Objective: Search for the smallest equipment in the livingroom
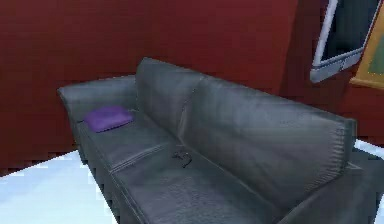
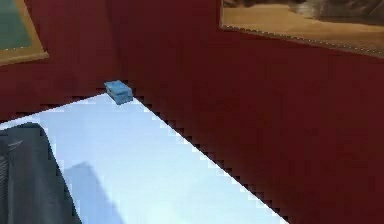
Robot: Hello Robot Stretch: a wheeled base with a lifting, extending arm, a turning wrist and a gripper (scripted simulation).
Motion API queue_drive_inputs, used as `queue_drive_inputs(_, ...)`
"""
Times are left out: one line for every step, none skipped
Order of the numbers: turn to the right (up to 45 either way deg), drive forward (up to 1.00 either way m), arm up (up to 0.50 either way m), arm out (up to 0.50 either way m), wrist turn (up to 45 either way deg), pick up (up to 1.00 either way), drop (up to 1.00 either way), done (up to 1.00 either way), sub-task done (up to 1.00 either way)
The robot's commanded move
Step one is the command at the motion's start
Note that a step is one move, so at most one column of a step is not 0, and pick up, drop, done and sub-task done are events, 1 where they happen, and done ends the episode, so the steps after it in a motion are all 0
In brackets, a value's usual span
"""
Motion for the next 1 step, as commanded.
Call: queue_drive_inputs(45.0,0.0,0.0,0.0,0.0,0.0,0.0,0.0,0.0)
